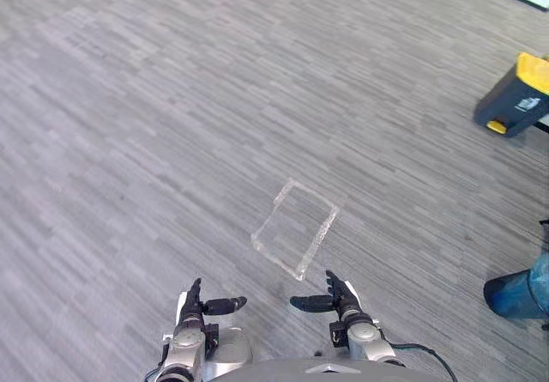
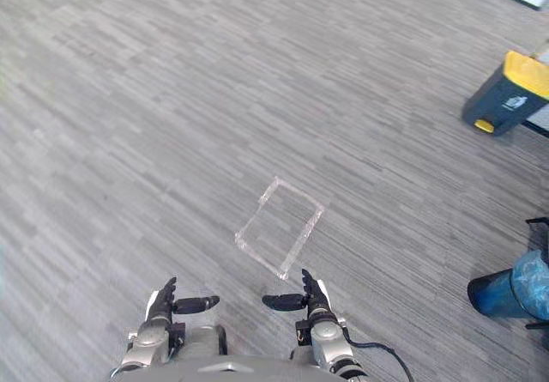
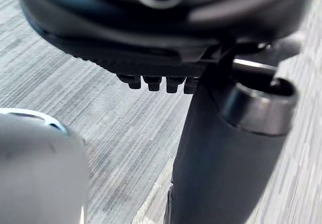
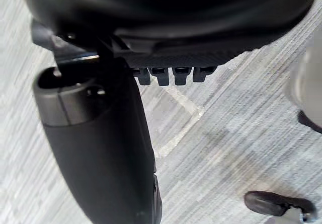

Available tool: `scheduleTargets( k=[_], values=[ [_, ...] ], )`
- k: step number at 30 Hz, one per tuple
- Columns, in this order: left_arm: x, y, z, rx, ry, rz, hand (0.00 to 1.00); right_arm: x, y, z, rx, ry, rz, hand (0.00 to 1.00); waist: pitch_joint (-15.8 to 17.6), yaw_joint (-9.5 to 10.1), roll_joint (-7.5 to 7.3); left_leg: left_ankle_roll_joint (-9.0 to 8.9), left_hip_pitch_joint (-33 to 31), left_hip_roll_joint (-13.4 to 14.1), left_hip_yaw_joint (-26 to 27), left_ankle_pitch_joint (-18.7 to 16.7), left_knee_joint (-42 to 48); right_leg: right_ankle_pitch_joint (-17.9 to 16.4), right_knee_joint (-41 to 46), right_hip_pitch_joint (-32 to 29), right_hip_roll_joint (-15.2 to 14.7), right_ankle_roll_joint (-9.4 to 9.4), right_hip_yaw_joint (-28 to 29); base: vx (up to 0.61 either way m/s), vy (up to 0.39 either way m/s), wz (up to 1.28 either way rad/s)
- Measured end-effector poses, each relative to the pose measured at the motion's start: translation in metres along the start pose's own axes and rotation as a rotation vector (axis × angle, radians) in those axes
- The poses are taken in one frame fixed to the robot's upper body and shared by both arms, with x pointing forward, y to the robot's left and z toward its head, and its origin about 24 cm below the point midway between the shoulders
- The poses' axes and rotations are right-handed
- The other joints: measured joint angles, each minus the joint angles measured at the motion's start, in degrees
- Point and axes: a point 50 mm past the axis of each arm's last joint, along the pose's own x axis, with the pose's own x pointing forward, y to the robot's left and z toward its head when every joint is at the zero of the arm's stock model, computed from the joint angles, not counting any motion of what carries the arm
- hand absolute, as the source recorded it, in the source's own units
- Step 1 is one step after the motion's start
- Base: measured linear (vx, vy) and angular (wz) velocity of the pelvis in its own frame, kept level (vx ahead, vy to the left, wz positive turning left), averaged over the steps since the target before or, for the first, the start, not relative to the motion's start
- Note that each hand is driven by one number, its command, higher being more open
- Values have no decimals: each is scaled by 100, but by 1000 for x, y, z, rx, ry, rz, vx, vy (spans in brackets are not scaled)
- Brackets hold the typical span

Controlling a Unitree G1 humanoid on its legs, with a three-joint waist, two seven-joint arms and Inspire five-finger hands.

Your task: Organize the slippers on the shoe rack

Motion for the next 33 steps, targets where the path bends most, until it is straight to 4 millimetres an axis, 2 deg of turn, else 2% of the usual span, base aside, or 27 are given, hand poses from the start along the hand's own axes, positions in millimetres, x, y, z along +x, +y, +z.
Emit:
scheduleTargets(
  k=[1, 3, 4, 5, 6, 7, 8, 9, 11, 12, 13, 14, 16, 17, 18, 19, 20, 22, 23, 24, 25, 26, 28, 31, 32, 33],
  values=[
    [-1, 4, -4, 5, 10, 9, 100, 1, 1, 6, -7, -19, 5, 100, 12, -34, 29, -1, 203, 137, 139, 0, -103, -221, -253, -380, 136, -107, -283, 347, -6, -49],
    [-2, 6, -8, 4, 24, 13, 100, 3, 1, 12, -17, -40, 8, 100, 11, -58, 25, -1, 345, 242, 267, 0, -144, -248, -864, -696, 260, -158, -544, 343, -64, -33],
    [-2, 7, -10, 2, 35, 15, 100, 4, 0, 15, -21, -51, 6, 100, 7, -77, 12, -2, 485, 267, 297, 0, -209, -191, -1578, -872, 329, -144, -756, 445, -138, -18],
    [-2, 8, -13, 4, 44, 16, 100, 4, -1, 13, -28, -44, 5, 100, -37, -117, -66, -125, 709, 145, 349, -68, -316, 340, -2947, -902, 471, -127, -897, 456, -174, -6],
    [-2, 9, -13, 5, 46, 17, 100, 3, -1, 11, -31, -38, 5, 100, -55, -128, -96, -157, 744, 102, 346, -84, -329, 600, -3258, -897, 475, -127, -898, 408, -175, -4],
    [-2, 12, -16, 6, 62, 23, 100, 2, -5, 7, -52, -31, 3, 100, -132, -112, -169, -414, 969, 9, 258, -249, -381, 1373, -3544, -920, 504, -652, -796, 465, -191, -44],
    [-4, 3, -19, -3, 77, 1, 100, 5, -9, 15, -73, -49, -4, 100, -197, -92, 111, -423, 1050, 194, 169, -260, -276, 1048, -3386, -956, 739, -608, -663, 317, -127, -55],
    [-4, 1, -20, -5, 78, -4, 100, 5, -11, 15, -70, -49, -10, 100, -218, -108, 176, -427, 1020, 253, 101, -257, -131, 932, -3336, -963, 793, -608, -649, 363, -147, -54],
    [-6, -6, -21, -3, 80, -21, 100, 3, -15, 5, -50, -15, -24, 100, -289, -174, 291, -543, 618, 507, -258, -171, 905, 658, -3370, -816, 953, -581, -705, 332, -157, -7],
    [-5, -7, -19, -31, 76, -24, 100, 1, -16, 1, -32, -8, -34, 100, -297, -169, 324, -708, 256, 675, -500, 90, 1821, 561, -3505, -604, 1085, -587, -728, 300, -140, 1],
    [-5, -9, -18, -43, 72, -28, 100, 1, -16, 1, -28, -6, -36, 100, -291, -178, 336, -778, 29, 767, -612, 323, 2369, 529, -3594, -472, 1155, -604, -725, 446, -160, -9],
    [-6, -13, -15, -66, 62, -31, 100, -1, -15, -2, -18, 1, -37, 100, -287, -154, 344, -942, -496, 972, -736, 754, 3544, 453, -3788, -160, 1310, -633, -652, 279, -71, -14],
    [-6, -14, -8, -86, 34, -29, 100, -2, -14, -5, -3, 12, -38, 100, -266, -125, 296, -881, -1086, 1087, -652, 263, 4534, 369, -3967, 221, 1420, -726, -534, 330, -50, -27],
    [-5, -12, -5, -81, 17, -24, 100, -4, -13, -9, 7, 22, -39, 100, -295, -102, 220, -787, -1352, 986, -539, -10, 4478, 374, -4093, 422, 1433, -680, -432, 407, 11, -47],
    [-5, -11, -2, -82, 3, -21, 100, -4, -13, -11, 19, 33, -44, 100, -297, -56, 164, -651, -1555, 801, -496, -238, 4011, 378, -4236, 616, 1426, -655, -272, 411, 71, -75],
    [-4, -12, 1, -87, -13, -19, 100, -4, -15, -11, 23, 37, -53, 100, -287, 25, 148, -614, -1708, 559, -601, -404, 3136, 386, -4335, 738, 1410, -619, -53, 403, 99, -76],
    [-4, -12, 2, -90, -19, -19, 100, -4, -16, -11, 31, 36, -58, 100, -284, 46, 150, -609, -1782, 441, -721, -436, 2740, 386, -4369, 778, 1404, -610, 47, 255, 115, -76],
    [-4, -14, 7, -97, -35, -23, 100, -3, -17, -11, 37, 39, -70, 100, -239, 124, 143, -622, -1944, -13, -1490, -381, 1553, 343, -4407, 908, 1314, -510, 365, 285, 182, -84],
    [-4, -15, 6, -110, -31, -25, 100, -4, -17, -15, 32, 56, -74, 100, -236, 131, 150, -652, -1901, -209, -1898, 138, 991, 265, -4371, 981, 1265, -373, 596, 391, 275, -115],
    [-5, -18, 2, -119, -14, -29, 100, -4, -19, -19, 27, 75, -77, 100, -253, 136, 199, -467, -1709, -250, -1848, 596, 900, 183, -4364, 1076, 1240, -226, 849, 400, 291, -95],
    [-4, -16, 1, -109, -11, -27, 100, -4, -17, -20, 30, 80, -75, 100, -258, 125, 172, -474, -1670, -283, -1741, 545, 925, 174, -4369, 1094, 1168, -186, 933, 411, 286, -91],
    [-4, -15, 1, -99, -5, -27, 100, -5, -14, -20, 36, 75, -70, 100, -314, 98, 76, -335, -1604, -327, -1467, 329, 975, 97, -4325, 1082, 1037, -47, 1105, 386, 288, -70],
    [-4, -15, -1, -93, 7, -30, 100, -5, -12, -21, 53, 84, -67, 100, -308, 113, 84, -180, -1329, -361, -1055, 92, 969, -18, -3933, 1002, 868, 137, 1305, 303, 259, -89],
    [-4, -16, -5, -79, 21, -36, 100, -4, -12, -19, 50, 79, -63, 100, -269, 98, 145, -84, -769, -352, -594, 27, 685, -58, -3178, 827, 677, 231, 1014, 197, 189, -93],
    [-5, -14, -10, -66, 34, -34, 100, -3, -10, -17, 48, 74, -50, 100, -230, 104, 224, -23, -266, -350, -211, 37, 324, -137, -2466, 675, 312, 167, -1, 171, 178, -101],
    [-5, -12, -11, -51, 37, -32, 100, -2, -8, -15, 44, 72, -40, 100, -232, 79, 223, -20, -40, -337, -51, 36, 170, -224, -2148, 612, 97, 24, -602, 161, 162, -103]
  ],
)
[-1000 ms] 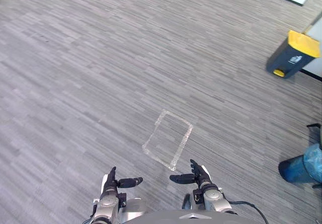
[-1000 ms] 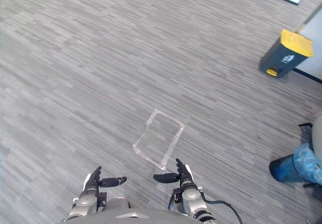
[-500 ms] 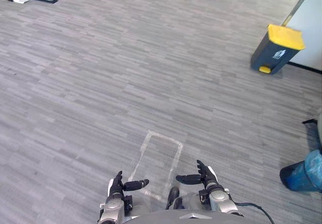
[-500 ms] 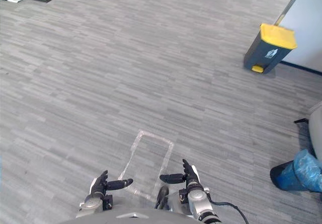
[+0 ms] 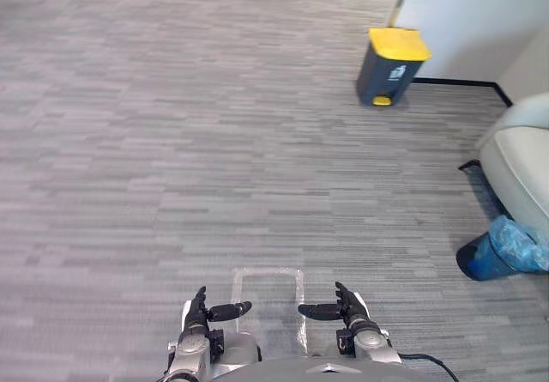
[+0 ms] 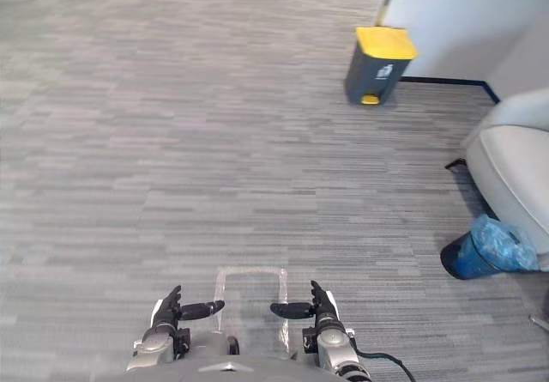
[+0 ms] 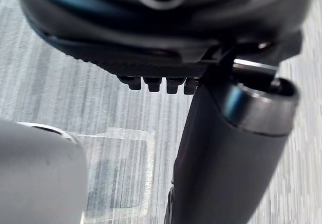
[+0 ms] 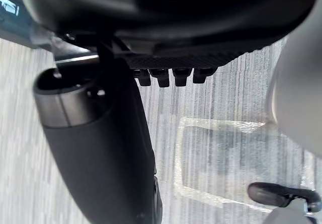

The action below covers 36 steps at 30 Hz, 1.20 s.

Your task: Organize the slippers on the shoe rack

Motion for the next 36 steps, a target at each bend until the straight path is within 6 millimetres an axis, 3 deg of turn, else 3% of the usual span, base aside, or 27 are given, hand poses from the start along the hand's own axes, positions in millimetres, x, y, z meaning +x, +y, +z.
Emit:
scheduleTargets(
  k=[2, 4, 5, 6, 7, 9, 11, 13, 14, 16, 19, 20, 22, 23, 29, 32, 35, 36],
  values=[
    [1, 5, -3, 34, 11, 3, 100, 0, 3, 2, -18, -7, 15, 100, -4, -96, -15, 22, 176, 97, 128, -14, -183, -112, 113, -171, -70, -172, -542, 124, 57, -49],
    [1, 7, -3, 40, 14, 0, 100, 1, 2, 5, -29, -16, 12, 100, 1, -117, -26, 15, 185, 208, 245, -15, -262, -83, -246, -451, 9, -130, -645, 156, -53, -35],
    [2, 9, -2, 44, 13, 1, 100, 2, 1, 5, -34, -13, 11, 100, 18, -111, -72, -11, 215, 198, 333, -30, -264, 92, -695, -526, 33, -101, -655, 156, -98, -37],
    [2, 11, -1, 47, 13, 5, 100, 2, 2, 4, -34, -12, 12, 100, 20, -105, -151, -97, 256, 128, 373, -77, -262, 507, -1021, -543, 21, -174, -651, 138, -100, -36],
    [3, 13, -1, 52, 17, 8, 100, 2, 1, 6, -33, -13, 12, 100, 34, -111, -218, -201, 328, 81, 392, -146, -255, 665, -1089, -540, -13, -227, -619, 157, -85, -39],
    [3, 7, -3, 60, 30, -11, 100, 4, -9, 8, -67, -26, -11, 100, 67, -151, -2, -260, 411, 266, 430, -180, -259, 651, -1222, -435, 238, -284, -572, 191, -130, -35],
    [3, 1, 0, 66, 22, -37, 100, 4, -16, 8, -77, -25, -27, 100, 93, -183, 35, -315, 355, 379, 401, -148, -85, 629, -1427, -331, 384, -302, -571, 123, -133, -10],
    [3, -3, 3, 59, 13, -47, 100, 3, -20, 5, -80, -17, -35, 100, 97, -186, 1, -357, -5, 585, 274, -141, 971, 596, -1685, -90, 499, -313, -529, 139, -151, -13],
    [3, -6, 6, 51, 3, -52, 100, 3, -21, 3, -82, -14, -39, 100, 111, -167, 31, -485, -292, 804, 264, -61, 1904, 582, -1814, 108, 617, -337, -428, 140, -101, -35],
    [3, -11, 8, 46, -9, -63, 100, 2, -21, 0, -80, -4, -39, 100, 131, -54, 86, -568, -567, 924, -30, -283, 2611, 532, -1864, 274, 750, -413, -129, 116, 18, -72],
    [2, -14, 10, 41, -18, -73, 100, 3, -24, 1, -81, -3, -49, 100, 148, -26, 73, -486, -802, 572, -582, -690, 2047, 548, -1854, 295, 768, -386, 405, 85, 102, -108],
    [2, -14, 12, 40, -25, -73, 100, 3, -26, 1, -65, 1, -59, 100, 163, 7, 52, -470, -937, 242, -1293, -688, 1403, 554, -1826, 257, 748, -314, 760, 73, 162, -133],
    [2, -15, 13, 34, -30, -71, 100, 3, -29, -1, -52, 6, -76, 100, 155, 34, 91, -539, -1022, -51, -2069, -439, 884, 478, -1643, 149, 738, -175, 1185, 82, 225, -129],
    [2, -17, 12, 34, -24, -71, 100, 2, -31, -2, -54, 10, -86, 100, 113, 42, 95, -352, -905, -194, -2140, -194, 843, 382, -1436, 31, 724, -52, 1472, 101, 246, -98],
    [3, -10, 7, 26, 1, -53, 100, 0, -27, -8, -14, 31, -85, 100, -18, 40, -127, -197, -531, -403, -1149, -251, 588, 397, -1337, -193, 457, 226, 2212, 138, 229, -79],
    [2, -12, 3, 31, 22, -58, 100, 1, -27, -7, -9, 28, -88, 100, -34, 7, -72, -137, -163, -430, -719, -216, 208, 435, -1226, -246, 280, 286, 1833, 87, 107, -70],
    [1, -14, -1, 34, 39, -64, 100, 1, -28, -6, -12, 25, -88, 100, -81, -38, -5, -91, 71, -391, -328, -188, -47, 457, -1106, -344, 54, 139, 691, 73, 30, -73],
    [1, -16, -3, 32, 47, -69, 100, 2, -29, -4, -19, 24, -90, 100, -81, -72, 63, -90, 176, -322, -120, -187, -154, 504, -1044, -352, -48, -2, -64, 67, -16, -81]
  ],
)
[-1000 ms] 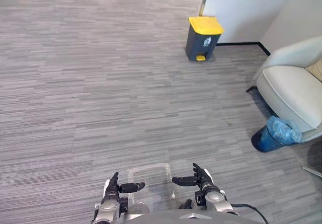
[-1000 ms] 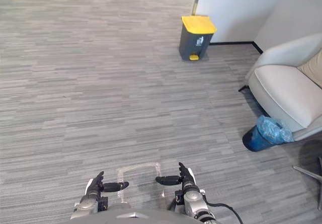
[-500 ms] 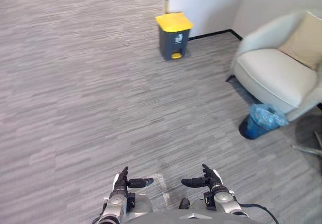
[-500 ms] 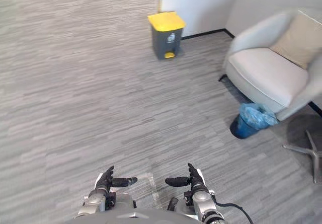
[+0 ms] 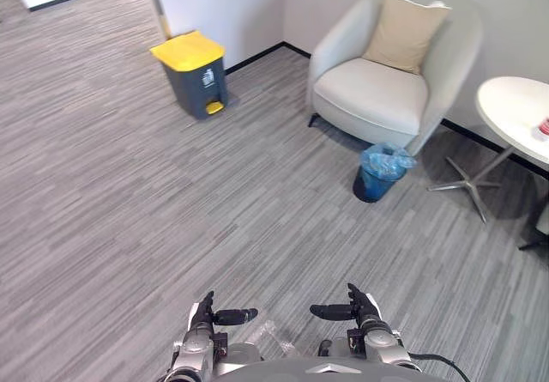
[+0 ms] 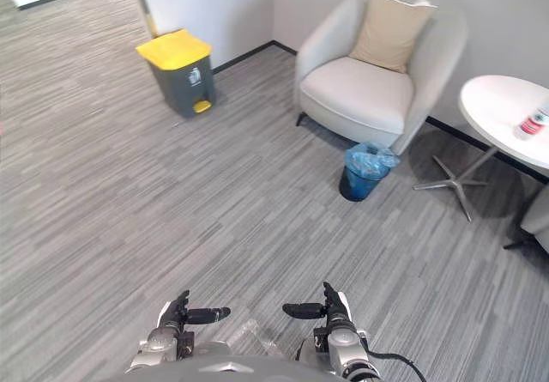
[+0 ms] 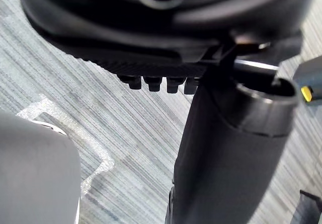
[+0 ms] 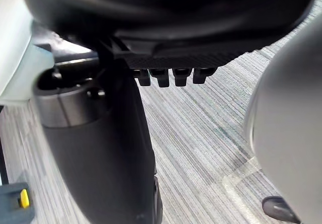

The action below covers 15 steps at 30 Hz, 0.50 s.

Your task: Organize the slippers on the shoe rack

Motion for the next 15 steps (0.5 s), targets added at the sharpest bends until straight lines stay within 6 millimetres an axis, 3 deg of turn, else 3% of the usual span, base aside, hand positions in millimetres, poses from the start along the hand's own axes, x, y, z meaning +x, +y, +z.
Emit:
scheduleTargets(
  k=[1, 2, 5, 11, 13, 14, 15],
  values=[
    [0, -1, -1, 6, 4, -5, 100, 1, -1, 0, -8, 6, 1, 100, -16, -10, 26, 0, 42, 39, 155, 0, -56, 13, 23, -36, -30, -94, -448, 67, -16, -82],
    [0, -1, -1, 9, 4, -6, 100, 1, -1, 0, -12, 7, 1, 100, -20, -11, 34, 0, 58, 48, 193, 0, -74, 22, 23, -51, -24, -112, -541, 73, -32, -68],
    [0, -4, -2, 29, 6, -22, 100, 3, -12, -1, -33, 12, -24, 100, -5, -74, 106, -12, 111, 93, 281, 9, -118, 71, -158, -54, 191, -163, -422, 67, -37, -39],
    [0, -5, -1, 39, 2, -36, 100, 2, -23, -13, -36, 63, -56, 100, 0, -64, 133, -78, 92, 218, 318, 346, -371, 721, -1358, 142, 710, -278, -34, 5, -55, -43],
    [0, -2, 1, 45, -5, -37, 100, 2, -22, -13, -34, 64, -54, 100, 23, -61, 91, -163, -62, 318, 421, 293, 124, 829, -1632, 264, 807, -294, 113, -70, -65, -39],
    [0, -2, 4, 42, -17, -35, 100, 1, -22, -14, -35, 64, -53, 100, 44, -38, 87, -256, -300, 450, 466, 213, 808, 851, -1751, 329, 870, -306, 263, -75, -61, -47],
    [0, -2, 6, 34, -25, -34, 100, 1, -23, -14, -37, 64, -55, 100, 73, -18, 91, -221, -480, 537, 457, 187, 1307, 844, -1787, 377, 909, -311, 393, -35, -27, -62]
  ],
)
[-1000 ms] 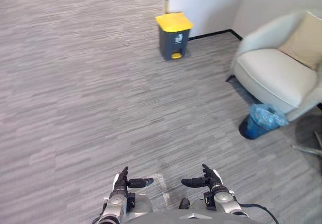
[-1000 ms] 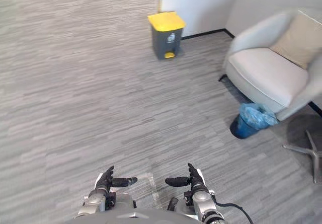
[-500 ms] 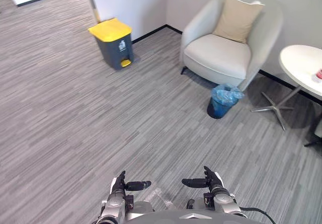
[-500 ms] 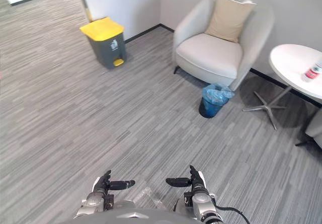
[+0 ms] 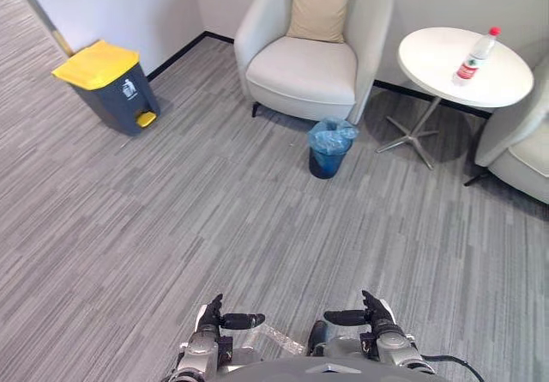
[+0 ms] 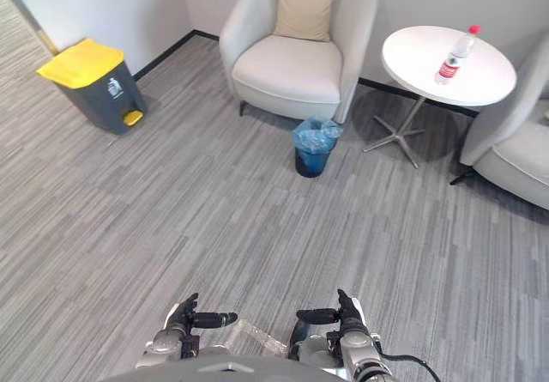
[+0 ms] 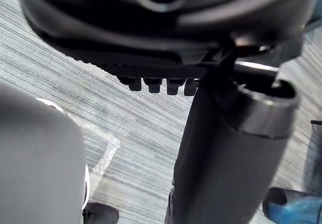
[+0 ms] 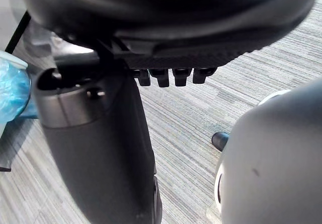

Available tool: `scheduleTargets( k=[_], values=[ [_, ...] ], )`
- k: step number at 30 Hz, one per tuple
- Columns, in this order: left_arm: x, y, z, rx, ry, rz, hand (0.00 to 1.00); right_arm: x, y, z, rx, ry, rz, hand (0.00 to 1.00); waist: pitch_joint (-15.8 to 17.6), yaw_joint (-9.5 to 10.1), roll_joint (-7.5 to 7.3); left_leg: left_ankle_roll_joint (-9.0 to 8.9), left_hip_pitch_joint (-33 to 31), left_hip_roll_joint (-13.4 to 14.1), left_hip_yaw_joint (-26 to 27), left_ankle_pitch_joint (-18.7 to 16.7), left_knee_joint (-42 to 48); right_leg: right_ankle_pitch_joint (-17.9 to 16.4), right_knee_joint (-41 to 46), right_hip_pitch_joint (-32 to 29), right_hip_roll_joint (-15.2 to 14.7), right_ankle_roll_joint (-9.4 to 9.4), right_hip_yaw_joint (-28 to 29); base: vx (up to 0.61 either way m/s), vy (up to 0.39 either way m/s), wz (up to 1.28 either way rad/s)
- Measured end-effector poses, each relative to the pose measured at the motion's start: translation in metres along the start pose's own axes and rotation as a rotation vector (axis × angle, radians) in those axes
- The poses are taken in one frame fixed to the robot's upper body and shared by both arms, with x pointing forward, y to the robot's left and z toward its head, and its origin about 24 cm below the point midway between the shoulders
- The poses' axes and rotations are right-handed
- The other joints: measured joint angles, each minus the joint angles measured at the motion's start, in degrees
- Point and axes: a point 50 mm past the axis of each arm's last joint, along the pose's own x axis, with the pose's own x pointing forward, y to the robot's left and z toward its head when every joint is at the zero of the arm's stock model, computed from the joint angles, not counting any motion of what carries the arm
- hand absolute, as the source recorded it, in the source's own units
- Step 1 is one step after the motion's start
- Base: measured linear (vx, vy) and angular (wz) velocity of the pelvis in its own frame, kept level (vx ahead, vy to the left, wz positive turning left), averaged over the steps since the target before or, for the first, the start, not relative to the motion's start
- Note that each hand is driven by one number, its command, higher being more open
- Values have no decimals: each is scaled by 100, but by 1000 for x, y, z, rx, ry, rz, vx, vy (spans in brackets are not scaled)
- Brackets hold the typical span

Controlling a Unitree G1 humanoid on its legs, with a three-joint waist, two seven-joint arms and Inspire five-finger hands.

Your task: Organize the slippers on the shoe rack

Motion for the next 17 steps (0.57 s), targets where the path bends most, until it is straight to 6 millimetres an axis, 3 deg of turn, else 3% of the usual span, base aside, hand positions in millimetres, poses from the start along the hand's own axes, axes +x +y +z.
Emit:
scheduleTargets(
  k=[1, 2, 5, 6, 8, 9, 10, 13, 17],
  values=[
    [0, 0, 2, -12, -9, 3, 100, 0, -1, 0, -2, -1, -1, 100, 43, 81, 27, 66, -299, 90, -81, -123, 619, -27, 1, 30, 40, -62, 185, -47, -10, -114],
    [0, -4, 6, -19, -28, -3, 100, 1, -4, 1, 3, 0, -11, 100, 105, 198, 134, 122, -593, -89, -926, -506, 816, -39, 22, 43, 163, -93, 592, -32, 18, -113],
    [0, -5, 8, -21, -38, -5, 100, 1, -7, 0, 41, 7, -33, 100, 144, 197, 158, 41, -812, -414, -1693, -623, 352, -40, 25, 57, 191, -94, 990, 3, 74, -111],
    [0, -5, 9, -22, -40, -6, 100, 0, -9, -2, 65, 10, -47, 100, 150, 203, 166, -19, -841, -548, -2259, -579, -276, -41, 57, 36, 202, -90, 1246, 29, 115, -101],
    [0, -6, 8, -23, -38, -6, 100, 0, -10, -4, 73, 17, -55, 100, 130, 202, 235, -38, -772, -491, -2354, -263, -559, -43, 88, 49, 282, -59, 1371, 60, 125, -86],
    [-1, -7, 6, -25, -29, -8, 100, -1, -12, -5, 73, 14, -63, 100, 77, 201, 292, 123, -683, -455, -2259, 21, -672, -17, 123, 95, 327, -8, 1443, 137, 170, -67],
    [0, -5, 7, -24, -31, -3, 100, -2, -11, -5, 101, 9, -67, 100, 85, 197, 180, 114, -579, -454, -2130, 44, -773, -86, 253, 60, 276, 71, 1475, 153, 155, -54],
    [0, -4, 6, -21, -26, 3, 100, -4, -9, -11, 114, 20, -73, 100, 31, 203, 88, 188, -266, -496, -2005, 126, -1041, -279, 479, 60, 207, 101, 1547, 192, 72, -19],
    [-1, -6, -2, -18, 4, -4, 100, -5, -7, -16, 116, 36, -70, 100, -109, 158, 105, 144, 173, -543, -1984, 262, -1513, -385, 408, 283, 149, 167, 1500, 226, 22, -4]
  ],
)
